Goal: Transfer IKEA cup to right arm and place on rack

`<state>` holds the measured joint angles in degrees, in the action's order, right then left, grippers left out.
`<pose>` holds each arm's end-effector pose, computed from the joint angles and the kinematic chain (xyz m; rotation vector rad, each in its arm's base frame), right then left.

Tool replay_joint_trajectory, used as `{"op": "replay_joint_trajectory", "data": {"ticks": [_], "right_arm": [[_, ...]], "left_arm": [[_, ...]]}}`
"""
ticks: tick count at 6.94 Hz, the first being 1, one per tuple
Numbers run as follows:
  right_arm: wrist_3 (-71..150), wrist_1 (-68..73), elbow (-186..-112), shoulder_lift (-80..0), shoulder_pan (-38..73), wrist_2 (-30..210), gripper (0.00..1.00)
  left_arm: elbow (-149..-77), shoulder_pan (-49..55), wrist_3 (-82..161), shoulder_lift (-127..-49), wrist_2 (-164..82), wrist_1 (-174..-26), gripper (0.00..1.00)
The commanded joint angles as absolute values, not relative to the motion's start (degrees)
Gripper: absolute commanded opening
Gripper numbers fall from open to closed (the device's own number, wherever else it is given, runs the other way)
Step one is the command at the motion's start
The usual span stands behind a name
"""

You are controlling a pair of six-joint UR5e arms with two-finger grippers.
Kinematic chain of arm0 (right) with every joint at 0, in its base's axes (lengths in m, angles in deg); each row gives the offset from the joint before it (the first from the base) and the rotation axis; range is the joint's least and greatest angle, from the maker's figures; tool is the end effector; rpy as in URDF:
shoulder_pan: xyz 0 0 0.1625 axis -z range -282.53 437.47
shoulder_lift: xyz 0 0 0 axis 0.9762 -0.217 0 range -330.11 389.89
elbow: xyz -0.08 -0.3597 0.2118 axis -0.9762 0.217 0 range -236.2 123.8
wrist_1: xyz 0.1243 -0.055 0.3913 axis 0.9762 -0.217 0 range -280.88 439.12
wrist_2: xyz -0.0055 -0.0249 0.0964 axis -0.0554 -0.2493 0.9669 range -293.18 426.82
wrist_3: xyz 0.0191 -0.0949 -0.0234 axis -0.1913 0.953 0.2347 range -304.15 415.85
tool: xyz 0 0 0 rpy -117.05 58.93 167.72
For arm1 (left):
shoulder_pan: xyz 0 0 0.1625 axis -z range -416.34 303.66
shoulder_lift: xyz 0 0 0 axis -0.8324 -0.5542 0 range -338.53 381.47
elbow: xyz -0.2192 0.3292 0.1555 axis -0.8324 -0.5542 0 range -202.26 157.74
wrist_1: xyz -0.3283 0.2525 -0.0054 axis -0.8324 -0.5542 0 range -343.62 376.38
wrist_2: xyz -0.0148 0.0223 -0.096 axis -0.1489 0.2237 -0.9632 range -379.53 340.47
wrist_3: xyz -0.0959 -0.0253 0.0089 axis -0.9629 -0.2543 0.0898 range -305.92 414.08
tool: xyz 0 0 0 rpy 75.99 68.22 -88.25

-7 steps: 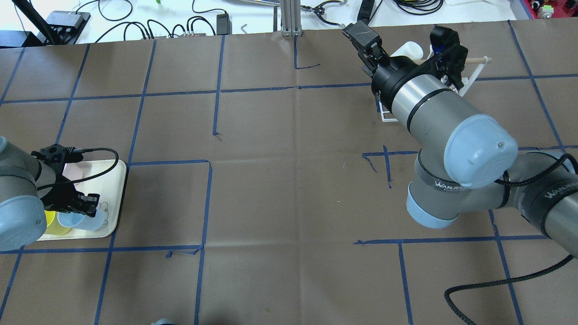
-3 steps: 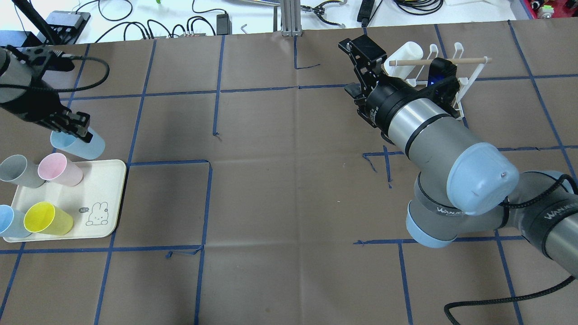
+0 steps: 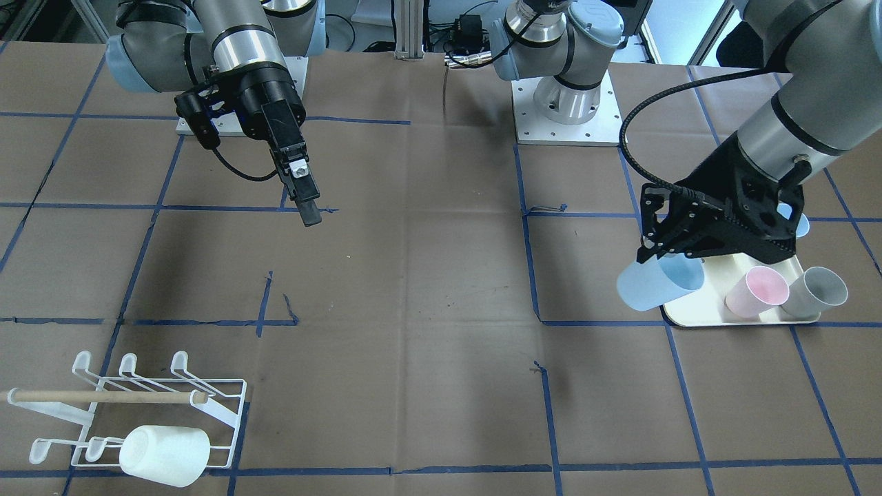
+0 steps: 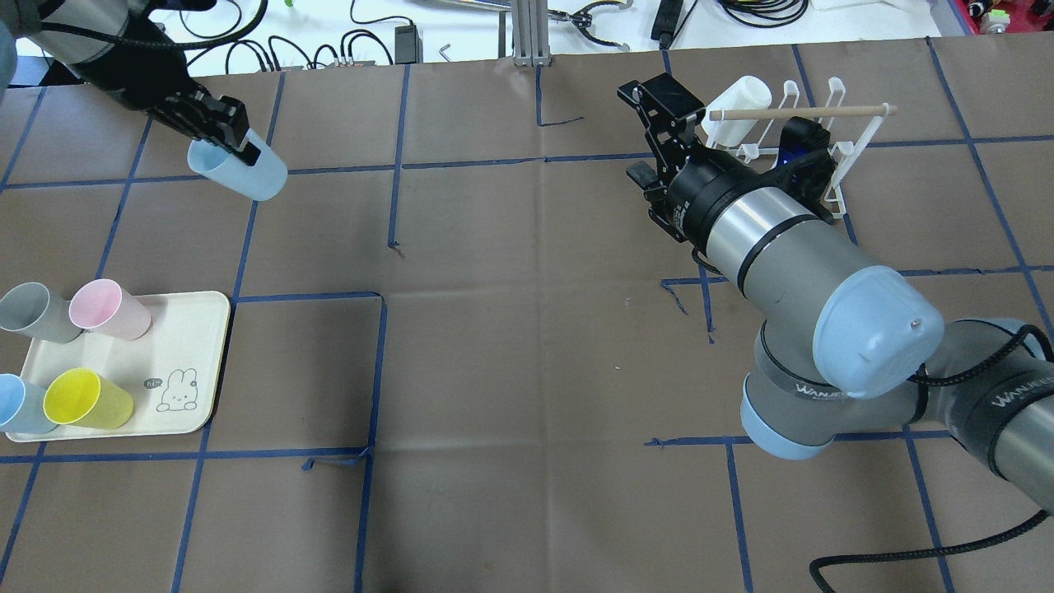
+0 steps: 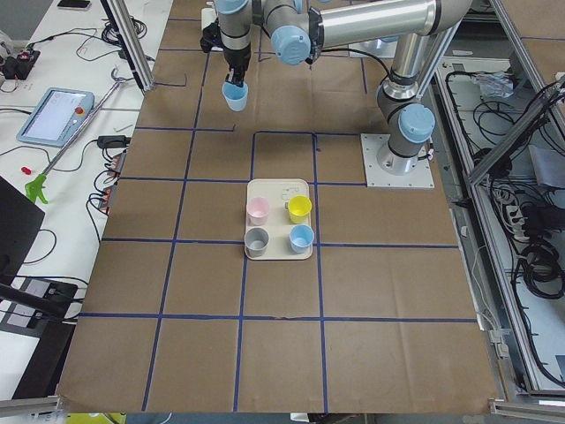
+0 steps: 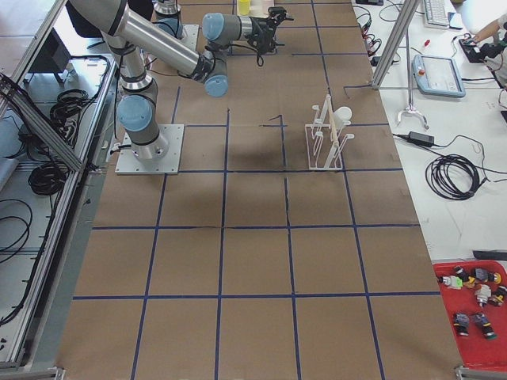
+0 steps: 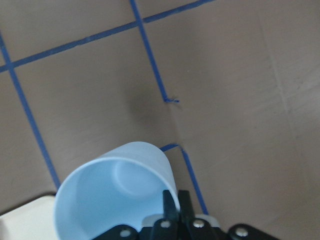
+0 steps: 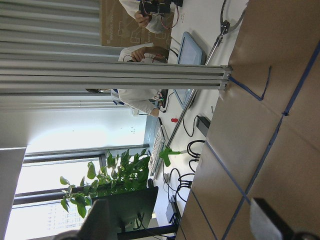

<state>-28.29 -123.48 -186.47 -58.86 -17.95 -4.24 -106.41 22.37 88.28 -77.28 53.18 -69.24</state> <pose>0.2050 -0.4069 0.3912 1.0529 1.6483 -0.7567 -0.0505 -0.5795 0.4702 -0.5749 -2.8080 0.2026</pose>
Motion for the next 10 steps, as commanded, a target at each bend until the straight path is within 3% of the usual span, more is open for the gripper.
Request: {"op": "replay_joint_trajectory", "data": {"ticks": [1,4,6,10], "right_arm": [[-34.0,-123.3,-188.9,-61.9,-18.3,-4.5,1.00],[-33.9,-117.5,-188.7,-61.2,-18.3,-4.7,1.00],[-33.9,-114.5,-188.0,-61.0,-18.4,-3.9,1.00],[-42.6,-114.2,-183.2,-56.8,-20.1,-1.7,1.00]], "left_arm": [[-107.9,24.4,88.3,-77.8,38.1,-56.6,0.00],[-118.5,24.8,88.2,-77.1,24.5,-25.0,0.00],[-125.8,27.0,88.5,-75.6,17.7,-13.6,0.00],[-147.7,28.5,87.7,-76.2,11.2,20.8,0.01]]}}
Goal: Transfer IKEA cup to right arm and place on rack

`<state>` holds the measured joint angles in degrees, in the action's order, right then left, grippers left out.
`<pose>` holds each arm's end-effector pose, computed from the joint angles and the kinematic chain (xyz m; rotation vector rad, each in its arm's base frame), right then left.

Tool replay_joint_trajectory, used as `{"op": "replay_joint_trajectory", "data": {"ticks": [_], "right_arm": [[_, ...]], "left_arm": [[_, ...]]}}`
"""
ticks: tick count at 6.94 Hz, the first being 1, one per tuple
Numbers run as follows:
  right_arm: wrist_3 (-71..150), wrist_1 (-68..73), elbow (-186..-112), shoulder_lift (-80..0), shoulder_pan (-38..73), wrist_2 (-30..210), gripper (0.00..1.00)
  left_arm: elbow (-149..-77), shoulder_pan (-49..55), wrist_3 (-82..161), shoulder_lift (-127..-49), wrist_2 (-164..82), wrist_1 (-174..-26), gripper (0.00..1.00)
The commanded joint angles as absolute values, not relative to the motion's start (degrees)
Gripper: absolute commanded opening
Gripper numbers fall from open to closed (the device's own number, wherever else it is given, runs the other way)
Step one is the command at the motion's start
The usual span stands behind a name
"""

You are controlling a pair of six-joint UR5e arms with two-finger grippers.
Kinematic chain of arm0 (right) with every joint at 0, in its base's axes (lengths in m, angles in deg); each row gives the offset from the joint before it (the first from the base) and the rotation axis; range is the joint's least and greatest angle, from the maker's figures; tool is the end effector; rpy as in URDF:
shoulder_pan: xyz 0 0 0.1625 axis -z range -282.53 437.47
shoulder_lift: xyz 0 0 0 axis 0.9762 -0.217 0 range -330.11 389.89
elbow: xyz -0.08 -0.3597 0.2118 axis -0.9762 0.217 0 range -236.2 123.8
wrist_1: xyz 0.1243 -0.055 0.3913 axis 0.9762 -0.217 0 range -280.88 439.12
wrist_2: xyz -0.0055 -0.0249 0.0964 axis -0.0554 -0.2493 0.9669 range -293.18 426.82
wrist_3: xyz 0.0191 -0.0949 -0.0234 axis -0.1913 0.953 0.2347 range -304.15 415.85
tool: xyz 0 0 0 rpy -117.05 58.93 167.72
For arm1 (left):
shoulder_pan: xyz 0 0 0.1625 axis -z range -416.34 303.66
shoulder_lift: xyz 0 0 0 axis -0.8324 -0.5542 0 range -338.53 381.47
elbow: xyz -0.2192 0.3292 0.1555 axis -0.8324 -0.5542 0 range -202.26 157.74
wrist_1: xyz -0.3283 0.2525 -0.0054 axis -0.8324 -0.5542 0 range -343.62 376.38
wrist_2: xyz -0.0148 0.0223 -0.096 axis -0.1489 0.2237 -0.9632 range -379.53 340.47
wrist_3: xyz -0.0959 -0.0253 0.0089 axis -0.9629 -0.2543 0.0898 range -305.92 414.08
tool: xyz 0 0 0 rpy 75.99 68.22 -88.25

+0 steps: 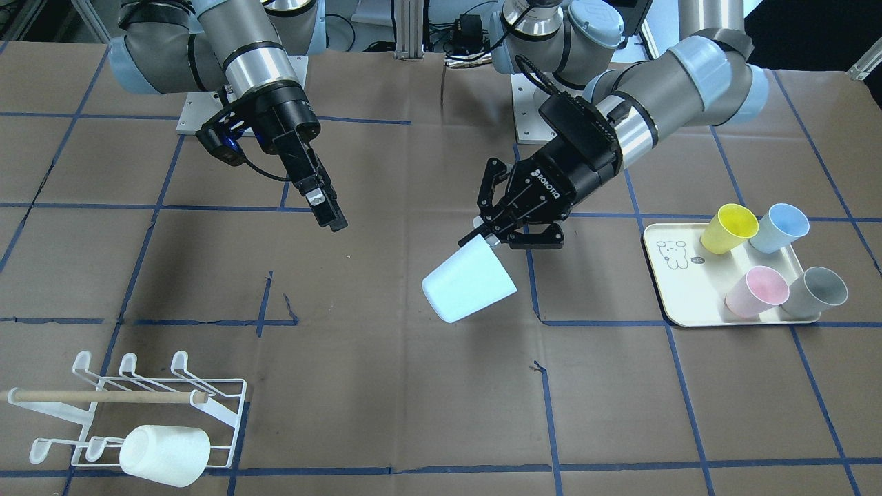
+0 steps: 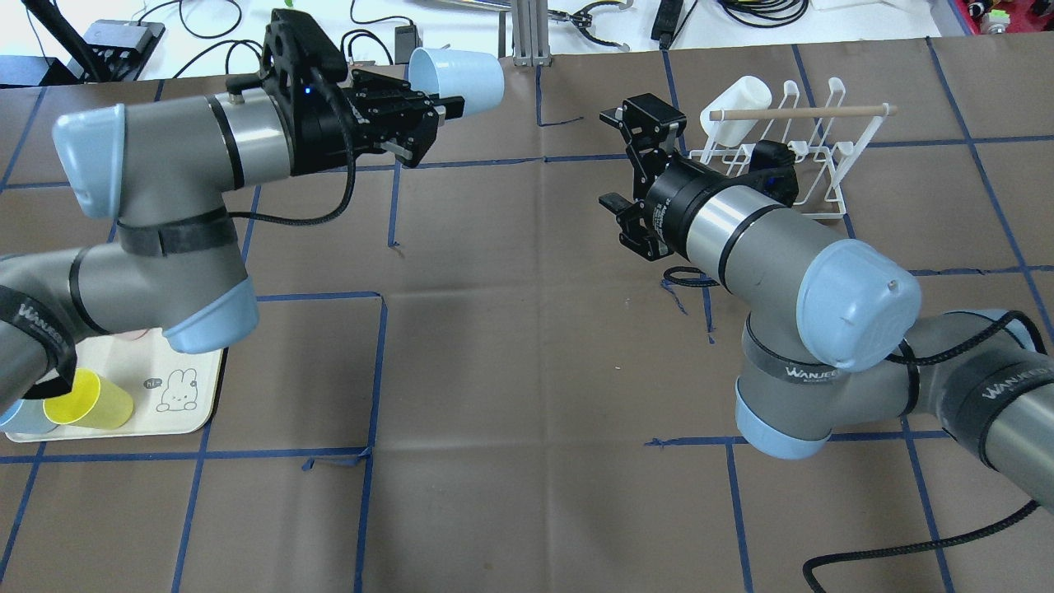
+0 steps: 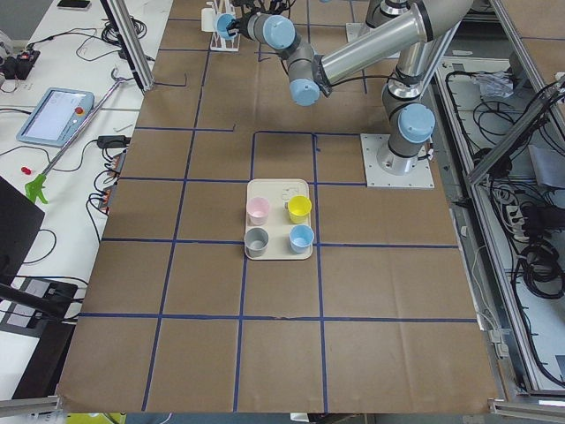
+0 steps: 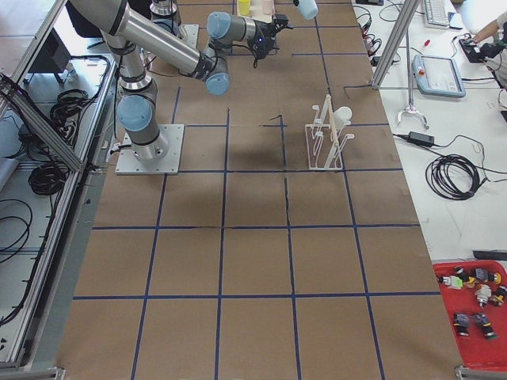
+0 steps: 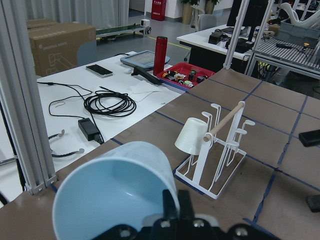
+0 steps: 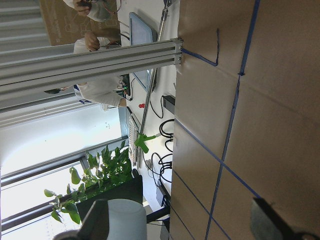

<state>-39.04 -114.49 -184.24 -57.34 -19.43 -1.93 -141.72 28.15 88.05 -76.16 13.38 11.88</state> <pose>0.2217 -0.4220 0.3769 1.2441 1.6233 -0.4866 -0.1703 -0.4945 0.3859 -1.0329 -1.9447 1.2980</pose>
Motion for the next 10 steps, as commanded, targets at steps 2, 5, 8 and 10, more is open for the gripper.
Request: {"op": "replay_joint_trajectory", "data": {"ticks": [2,5,8,10], "right_arm": [[-42.6,-114.4,-181.8,-54.6,-21.1,-1.7,1.00],[-42.8,-113.7,-181.0,-54.0,-23.0,-2.4,1.00],[-42.9,-111.8,-181.1,-54.1,-23.5,-2.7,1.00],[-44.0,-110.6,-180.7,-53.9,-25.3,-2.8,0.99]], "left_arm": [[-149.5,32.0,87.0,-75.7,10.4,21.7,0.01],[-149.5,33.2,86.0,-75.6,10.9,21.8,0.02],[-149.3,33.0,85.3,-75.6,10.9,21.8,0.02],[-149.3,33.1,85.3,-75.6,10.9,21.8,0.03]]}}
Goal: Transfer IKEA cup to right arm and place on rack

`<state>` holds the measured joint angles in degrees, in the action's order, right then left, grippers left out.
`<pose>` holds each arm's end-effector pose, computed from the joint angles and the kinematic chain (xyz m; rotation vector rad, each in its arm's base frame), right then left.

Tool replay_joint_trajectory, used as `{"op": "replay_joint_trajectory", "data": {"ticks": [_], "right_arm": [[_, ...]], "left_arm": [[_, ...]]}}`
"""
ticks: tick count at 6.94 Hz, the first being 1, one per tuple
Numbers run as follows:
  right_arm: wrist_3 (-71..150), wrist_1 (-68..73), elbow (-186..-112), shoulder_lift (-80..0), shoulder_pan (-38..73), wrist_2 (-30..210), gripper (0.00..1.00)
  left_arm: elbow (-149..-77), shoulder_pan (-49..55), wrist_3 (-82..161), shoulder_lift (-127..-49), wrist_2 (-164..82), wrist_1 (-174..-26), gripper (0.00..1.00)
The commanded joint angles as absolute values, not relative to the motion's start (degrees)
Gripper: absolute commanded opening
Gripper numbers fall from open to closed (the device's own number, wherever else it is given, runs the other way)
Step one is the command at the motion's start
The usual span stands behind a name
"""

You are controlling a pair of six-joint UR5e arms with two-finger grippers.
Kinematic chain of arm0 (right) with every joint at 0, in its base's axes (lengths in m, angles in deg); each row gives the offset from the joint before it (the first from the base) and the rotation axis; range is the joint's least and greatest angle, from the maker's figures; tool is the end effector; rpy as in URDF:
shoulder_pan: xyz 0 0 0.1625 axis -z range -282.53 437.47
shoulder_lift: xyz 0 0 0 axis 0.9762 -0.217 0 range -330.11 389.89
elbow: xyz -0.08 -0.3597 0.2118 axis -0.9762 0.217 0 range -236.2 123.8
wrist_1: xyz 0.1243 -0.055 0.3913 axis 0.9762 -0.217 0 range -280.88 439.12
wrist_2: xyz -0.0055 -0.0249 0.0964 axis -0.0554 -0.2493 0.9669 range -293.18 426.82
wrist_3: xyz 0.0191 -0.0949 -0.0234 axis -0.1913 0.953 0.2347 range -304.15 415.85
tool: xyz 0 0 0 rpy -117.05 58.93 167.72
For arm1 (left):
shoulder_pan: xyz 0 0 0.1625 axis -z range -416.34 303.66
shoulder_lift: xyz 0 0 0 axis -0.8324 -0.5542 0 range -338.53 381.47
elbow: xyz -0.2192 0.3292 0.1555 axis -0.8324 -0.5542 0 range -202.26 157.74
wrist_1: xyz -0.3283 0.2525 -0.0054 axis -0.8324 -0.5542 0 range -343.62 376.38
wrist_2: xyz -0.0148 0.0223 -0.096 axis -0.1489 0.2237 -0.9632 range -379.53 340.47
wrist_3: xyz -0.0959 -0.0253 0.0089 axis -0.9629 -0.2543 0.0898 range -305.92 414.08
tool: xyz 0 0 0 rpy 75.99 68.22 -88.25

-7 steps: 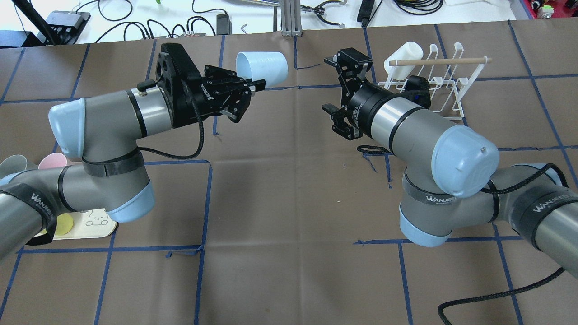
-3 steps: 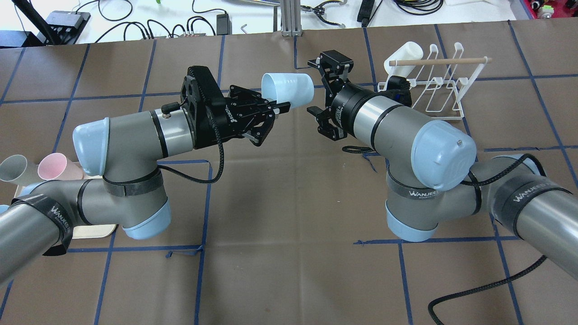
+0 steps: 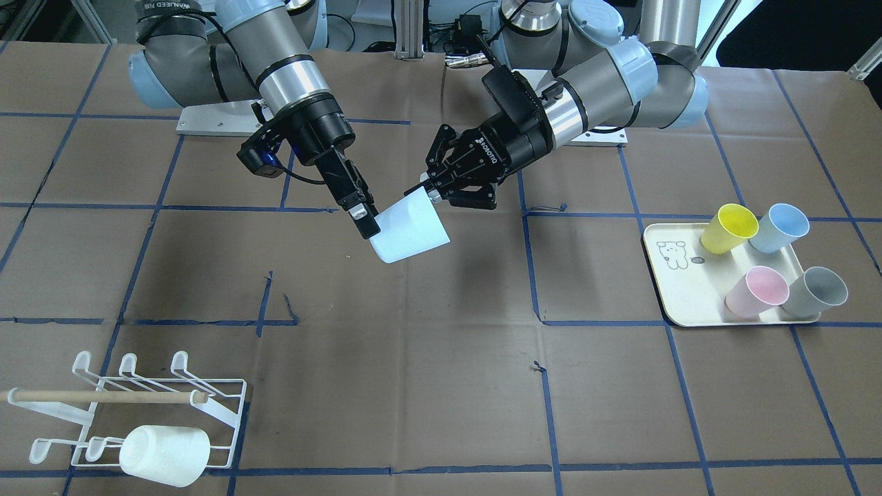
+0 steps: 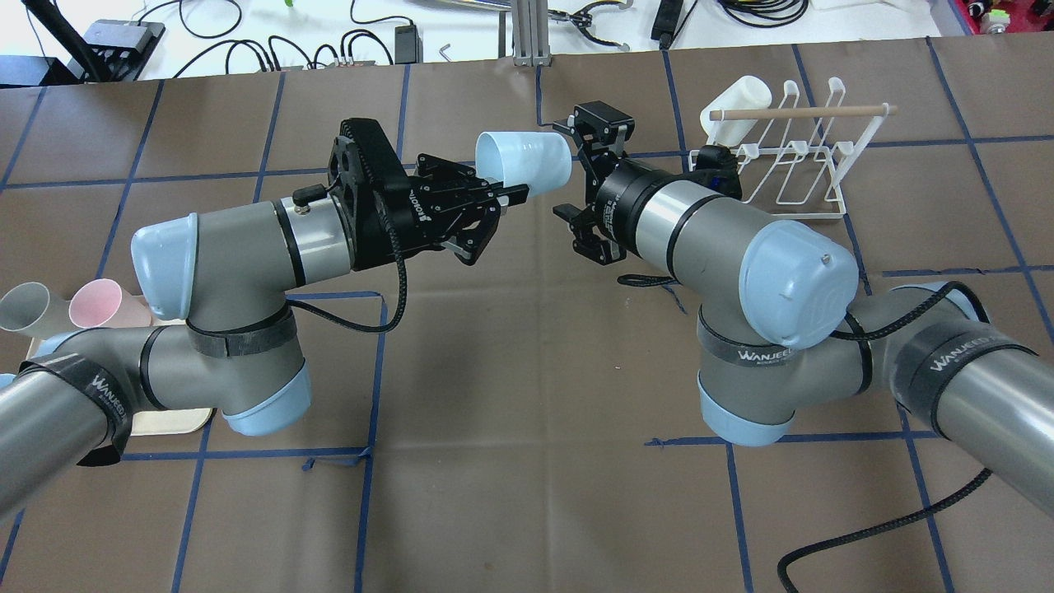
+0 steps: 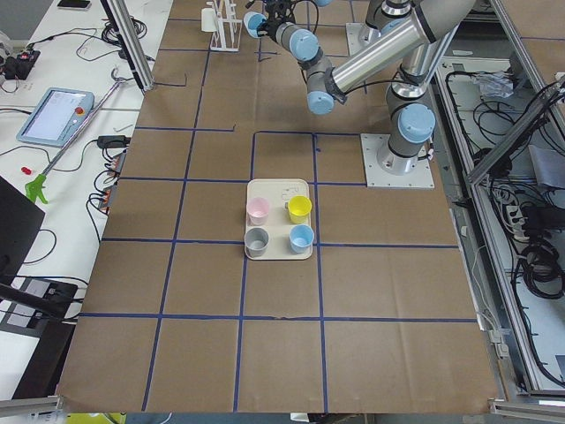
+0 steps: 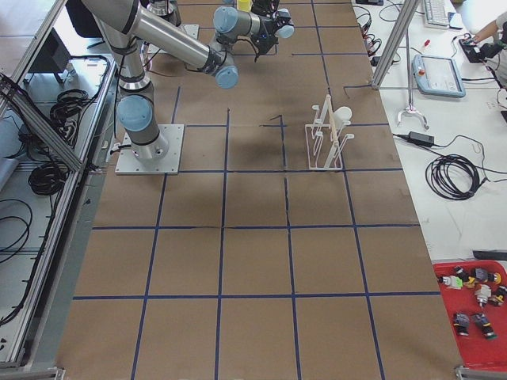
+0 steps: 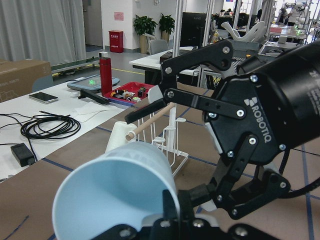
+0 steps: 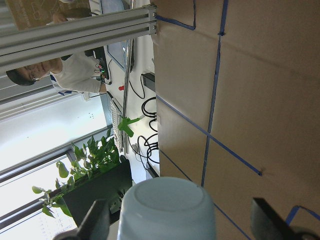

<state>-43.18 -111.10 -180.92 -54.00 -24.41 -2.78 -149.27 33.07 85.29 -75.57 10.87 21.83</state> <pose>0.2618 -0.4284 0.3669 1.2780 1.6523 -0.3641 -0.2147 -0.4377 0.3581 -1.0851 -1.8258 1.2690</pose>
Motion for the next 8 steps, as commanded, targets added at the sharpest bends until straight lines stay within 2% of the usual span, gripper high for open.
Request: {"op": "replay_joint_trajectory", "data": {"ticks": [1,8], "right_arm": [[-44.3,-110.6,-180.6,-53.8,-25.3,-2.8,0.99],[-44.3,-109.0,-176.7,-51.5,-26.2,-2.8,0.99]], "left_arm": [[-149.2,33.1,85.3,-75.6,11.0,21.8,0.03],[-149.0,33.1,84.8,-75.6,11.0,21.8,0.04]]}}
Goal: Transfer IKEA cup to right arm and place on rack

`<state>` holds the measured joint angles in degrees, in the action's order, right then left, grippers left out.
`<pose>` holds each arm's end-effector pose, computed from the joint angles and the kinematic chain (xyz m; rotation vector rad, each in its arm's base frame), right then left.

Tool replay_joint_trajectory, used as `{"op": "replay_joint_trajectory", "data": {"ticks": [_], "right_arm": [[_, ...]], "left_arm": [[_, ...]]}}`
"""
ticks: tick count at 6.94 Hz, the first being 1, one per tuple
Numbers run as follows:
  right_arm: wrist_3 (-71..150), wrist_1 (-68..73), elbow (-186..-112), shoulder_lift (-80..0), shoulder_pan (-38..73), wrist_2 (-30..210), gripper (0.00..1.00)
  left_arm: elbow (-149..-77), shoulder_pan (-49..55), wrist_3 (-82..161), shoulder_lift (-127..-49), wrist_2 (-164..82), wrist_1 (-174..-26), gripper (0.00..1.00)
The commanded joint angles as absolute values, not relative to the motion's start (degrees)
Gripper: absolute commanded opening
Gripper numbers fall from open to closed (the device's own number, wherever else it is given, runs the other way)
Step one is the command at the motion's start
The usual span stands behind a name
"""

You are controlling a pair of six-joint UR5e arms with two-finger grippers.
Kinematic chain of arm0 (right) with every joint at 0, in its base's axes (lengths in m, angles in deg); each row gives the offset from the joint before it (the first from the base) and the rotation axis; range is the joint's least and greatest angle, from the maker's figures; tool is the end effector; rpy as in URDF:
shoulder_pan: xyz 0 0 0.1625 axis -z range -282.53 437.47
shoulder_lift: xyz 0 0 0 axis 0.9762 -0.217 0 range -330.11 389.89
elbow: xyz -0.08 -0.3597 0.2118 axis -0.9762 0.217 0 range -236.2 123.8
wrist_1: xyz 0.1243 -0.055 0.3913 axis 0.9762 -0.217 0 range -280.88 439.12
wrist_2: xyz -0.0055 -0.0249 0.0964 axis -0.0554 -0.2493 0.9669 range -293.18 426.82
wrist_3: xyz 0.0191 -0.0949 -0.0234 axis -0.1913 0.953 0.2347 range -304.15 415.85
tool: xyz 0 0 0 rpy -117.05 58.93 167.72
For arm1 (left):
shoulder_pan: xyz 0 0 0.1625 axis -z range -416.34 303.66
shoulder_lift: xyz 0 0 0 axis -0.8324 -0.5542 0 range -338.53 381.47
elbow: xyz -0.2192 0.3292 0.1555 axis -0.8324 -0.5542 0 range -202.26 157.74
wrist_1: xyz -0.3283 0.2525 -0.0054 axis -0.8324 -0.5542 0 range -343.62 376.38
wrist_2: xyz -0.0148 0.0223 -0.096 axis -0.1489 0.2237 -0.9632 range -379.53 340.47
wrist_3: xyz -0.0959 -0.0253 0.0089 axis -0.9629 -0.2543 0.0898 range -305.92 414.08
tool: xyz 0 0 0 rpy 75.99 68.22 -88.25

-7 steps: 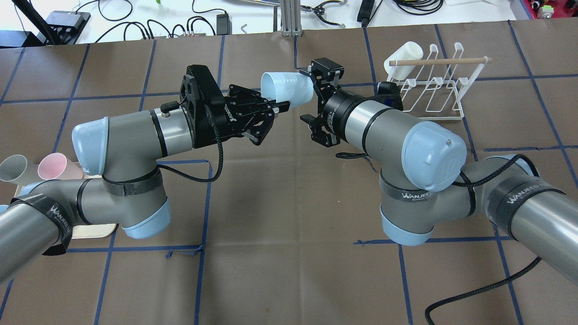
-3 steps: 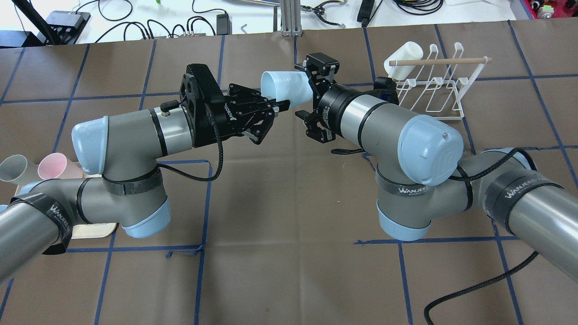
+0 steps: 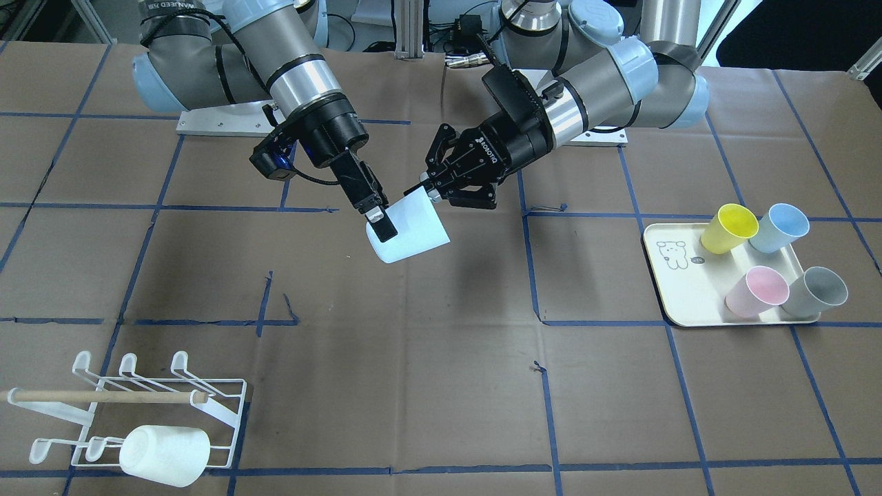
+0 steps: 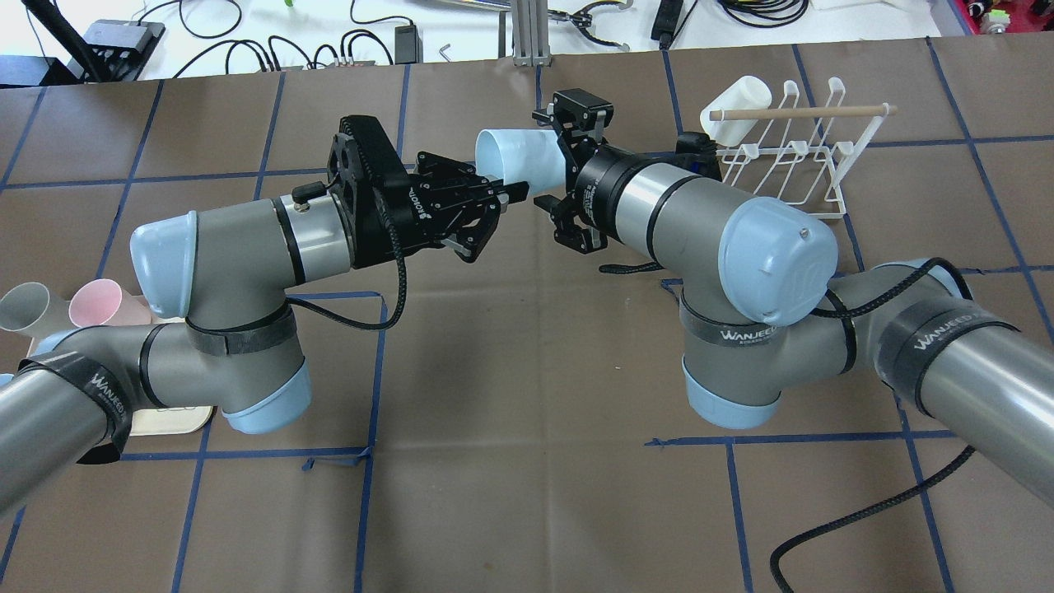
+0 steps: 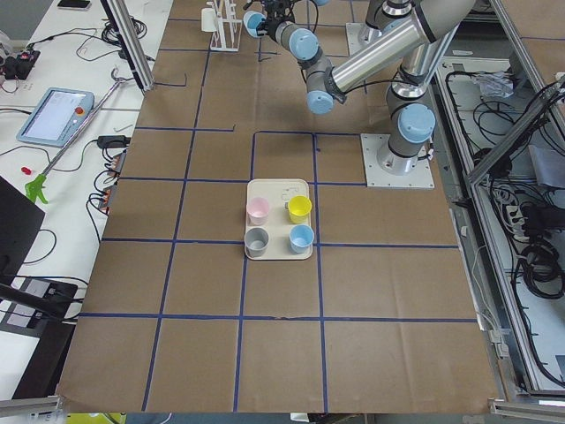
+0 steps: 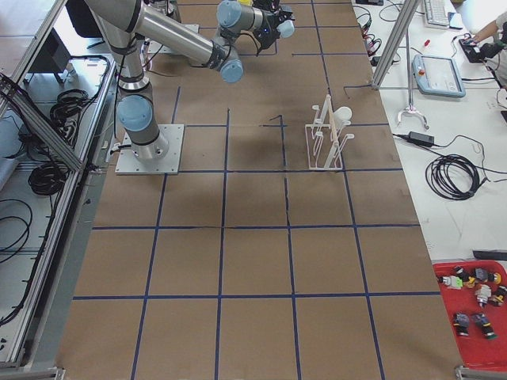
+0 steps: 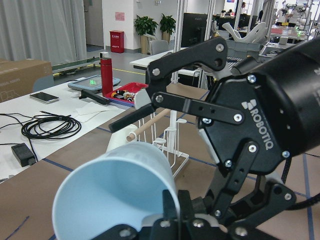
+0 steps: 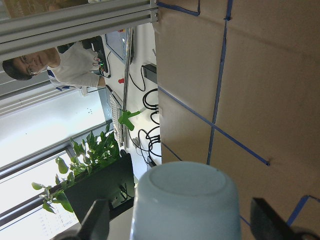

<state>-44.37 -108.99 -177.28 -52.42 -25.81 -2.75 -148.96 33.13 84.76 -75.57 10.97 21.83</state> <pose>0.2770 -0.4420 0.3763 1.2734 1.6528 -0.3357 -0.2151 -0.4388 0.3601 -1.0790 -1.8274 1.2690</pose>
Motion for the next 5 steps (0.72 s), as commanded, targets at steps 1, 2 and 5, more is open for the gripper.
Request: {"op": "replay_joint_trajectory", "data": {"ticks": [1,2,5], "right_arm": [[-44.3,-109.0,-176.6,-51.0,-26.5,-2.8,0.99],[-44.3,-109.0,-176.6,-51.0,-26.5,-2.8,0.98],[-44.0,-109.4,-176.3,-50.9,-26.5,-1.9,0.56]], "left_arm": [[-149.0,33.1,84.8,-75.6,11.0,21.8,0.04],[-149.0,33.1,84.8,-75.6,11.0,21.8,0.04],[-148.9,33.1,84.8,-75.6,11.0,21.8,0.04]]}}
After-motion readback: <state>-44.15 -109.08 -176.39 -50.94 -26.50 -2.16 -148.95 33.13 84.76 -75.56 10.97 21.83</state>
